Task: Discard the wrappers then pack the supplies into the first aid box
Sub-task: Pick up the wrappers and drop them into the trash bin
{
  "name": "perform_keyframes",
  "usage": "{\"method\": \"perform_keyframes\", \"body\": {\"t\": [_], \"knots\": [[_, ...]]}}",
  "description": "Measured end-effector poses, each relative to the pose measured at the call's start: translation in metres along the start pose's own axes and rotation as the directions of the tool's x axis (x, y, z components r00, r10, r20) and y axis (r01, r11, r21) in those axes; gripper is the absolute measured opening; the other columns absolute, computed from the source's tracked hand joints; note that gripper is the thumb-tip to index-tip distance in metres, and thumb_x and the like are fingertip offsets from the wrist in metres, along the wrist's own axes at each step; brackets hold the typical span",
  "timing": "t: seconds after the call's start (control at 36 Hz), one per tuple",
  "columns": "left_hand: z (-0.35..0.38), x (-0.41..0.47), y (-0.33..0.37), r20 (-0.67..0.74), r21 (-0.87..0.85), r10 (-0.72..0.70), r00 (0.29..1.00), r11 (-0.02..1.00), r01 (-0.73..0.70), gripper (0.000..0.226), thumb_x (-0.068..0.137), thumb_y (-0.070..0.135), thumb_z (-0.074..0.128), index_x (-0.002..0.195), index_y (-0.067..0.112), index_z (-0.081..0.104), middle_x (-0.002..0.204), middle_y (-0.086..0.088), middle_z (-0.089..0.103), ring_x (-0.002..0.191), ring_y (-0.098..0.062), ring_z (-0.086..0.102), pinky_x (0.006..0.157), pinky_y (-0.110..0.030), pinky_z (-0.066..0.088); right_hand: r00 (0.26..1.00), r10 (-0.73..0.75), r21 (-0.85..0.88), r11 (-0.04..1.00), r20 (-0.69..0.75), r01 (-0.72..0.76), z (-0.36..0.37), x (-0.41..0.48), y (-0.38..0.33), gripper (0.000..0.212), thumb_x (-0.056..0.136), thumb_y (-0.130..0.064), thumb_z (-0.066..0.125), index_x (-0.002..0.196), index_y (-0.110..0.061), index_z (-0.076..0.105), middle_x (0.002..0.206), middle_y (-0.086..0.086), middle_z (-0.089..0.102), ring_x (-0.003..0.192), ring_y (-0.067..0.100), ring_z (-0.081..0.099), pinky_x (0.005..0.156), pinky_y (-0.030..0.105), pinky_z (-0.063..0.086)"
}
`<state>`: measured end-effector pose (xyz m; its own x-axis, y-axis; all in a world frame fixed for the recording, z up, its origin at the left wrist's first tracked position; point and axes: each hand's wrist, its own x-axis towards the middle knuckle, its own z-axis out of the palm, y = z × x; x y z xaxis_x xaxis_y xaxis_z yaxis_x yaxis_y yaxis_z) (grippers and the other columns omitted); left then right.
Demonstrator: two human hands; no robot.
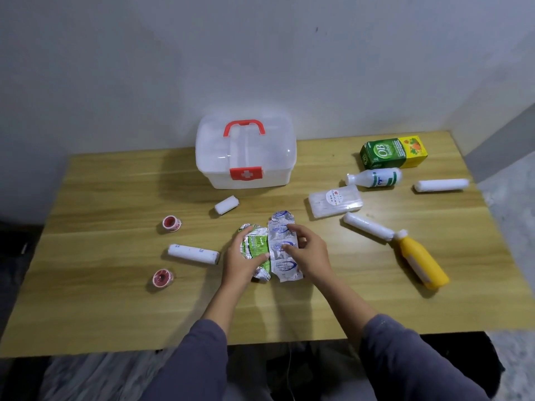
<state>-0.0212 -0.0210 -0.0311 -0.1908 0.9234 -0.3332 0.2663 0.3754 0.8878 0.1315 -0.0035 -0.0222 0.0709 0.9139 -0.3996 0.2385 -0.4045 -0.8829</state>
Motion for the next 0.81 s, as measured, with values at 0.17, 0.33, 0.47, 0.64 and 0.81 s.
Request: {"method": "perform_keyframes", "body": {"t": [0.17,0.33,0.47,0.64,0.81], "knots": [[0.002,-0.003,0.02,0.075,-0.046,0.001,0.997,0.999,0.003,0.06,0.075,-0.007,0.07,0.127,0.02,0.054,0.137,-0.004,0.051,0.119,-0.025,0.052,0.052,-0.005,0.047,0.999,-0.031,-0.006,1.0,-0.008,0.031,-0.017,-0.002,-0.013,0.047,0.081,0.0,0.064,0.124,-0.017,0.056,0.115,0.0,0.061,0.067,0.008,0.064,0.062,0.022,0.057],[0.028,0.005,0.068,0.153,-0.043,0.107,0.982,0.994,-0.102,0.061,0.075,-0.009,0.069,0.126,0.022,0.054,0.127,-0.006,0.058,0.101,-0.022,0.059,0.051,-0.008,0.048,0.983,-0.113,0.008,0.993,-0.142,0.116,-0.066,-0.007,-0.034,0.046,0.081,-0.003,0.063,0.125,-0.017,0.055,0.116,-0.002,0.059,0.069,0.006,0.063,0.061,0.018,0.055],[0.081,0.012,0.117,0.272,-0.021,0.207,0.94,0.978,-0.209,0.064,0.074,-0.007,0.072,0.13,0.017,0.052,0.119,0.001,0.055,0.101,-0.018,0.057,0.064,-0.006,0.05,0.942,-0.121,0.052,0.988,-0.314,0.144,-0.134,-0.016,-0.04,0.046,0.08,-0.001,0.063,0.122,-0.018,0.056,0.12,0.006,0.061,0.092,0.024,0.066,0.079,0.037,0.057],[0.187,-0.001,0.163,0.499,-0.017,0.294,0.815,0.944,-0.33,0.064,0.072,-0.004,0.074,0.127,0.021,0.052,0.123,-0.005,0.059,0.103,-0.018,0.06,0.091,-0.037,0.052,0.805,-0.084,0.033,0.991,-0.587,0.127,-0.238,-0.043,-0.011,0.043,0.078,-0.003,0.064,0.12,-0.014,0.06,0.118,0.002,0.062,0.097,0.015,0.057,0.074,0.012,0.044],[0.321,-0.045,0.185,0.72,-0.049,0.315,0.619,0.912,-0.407,0.062,0.071,-0.003,0.075,0.126,0.016,0.053,0.126,-0.002,0.059,0.103,-0.015,0.062,0.084,-0.021,0.052,0.604,0.15,0.209,0.978,-0.783,0.028,-0.326,-0.094,0.069,0.043,0.079,-0.004,0.065,0.118,-0.02,0.059,0.118,0.007,0.063,0.103,0.022,0.061,0.092,0.038,0.05]]}}
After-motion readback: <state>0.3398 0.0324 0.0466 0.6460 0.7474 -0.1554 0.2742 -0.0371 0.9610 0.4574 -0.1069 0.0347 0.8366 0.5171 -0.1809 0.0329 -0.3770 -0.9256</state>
